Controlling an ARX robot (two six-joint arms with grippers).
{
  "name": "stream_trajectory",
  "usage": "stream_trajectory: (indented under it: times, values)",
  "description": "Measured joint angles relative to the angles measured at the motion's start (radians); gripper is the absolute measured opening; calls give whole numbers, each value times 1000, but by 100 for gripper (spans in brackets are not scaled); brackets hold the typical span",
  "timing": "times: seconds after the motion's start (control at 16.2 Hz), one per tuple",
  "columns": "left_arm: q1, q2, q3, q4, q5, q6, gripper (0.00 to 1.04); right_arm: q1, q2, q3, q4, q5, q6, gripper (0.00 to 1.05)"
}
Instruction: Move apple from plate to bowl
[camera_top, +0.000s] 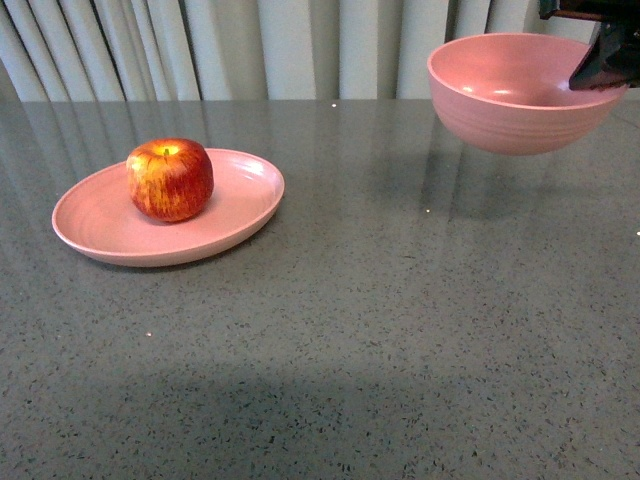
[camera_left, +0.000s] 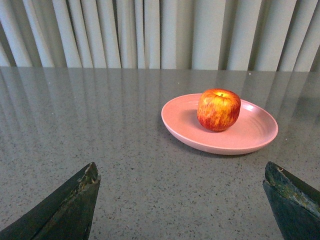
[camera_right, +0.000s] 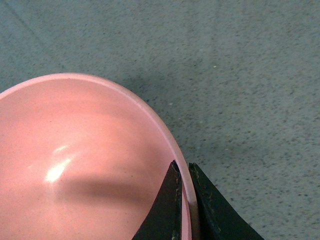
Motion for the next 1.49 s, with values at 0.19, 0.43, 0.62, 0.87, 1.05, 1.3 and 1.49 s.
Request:
stream_trajectory:
  times: [0.19,0.43,0.62,0.87,1.05,1.3,1.49]
  values:
    - [0,0,0,0,0,0,98,144,51,18,-2,-21,65,3]
    - [0,0,0,0,0,0,98,205,123,37,6,-11,95,3]
    - [0,0,0,0,0,0,98,213,159,47,4,-5,107,3]
    - [0,0,0,0,0,0,98,220,211,79,1,10,130,3]
    - [0,0,0,0,0,0,98,220,230,85,-2,15,137,3]
    - [0,0,0,0,0,0,98,220,236,88,-2,15,149,3]
    - [0,0,0,0,0,0,98,220,236,89,-4,16,153,24]
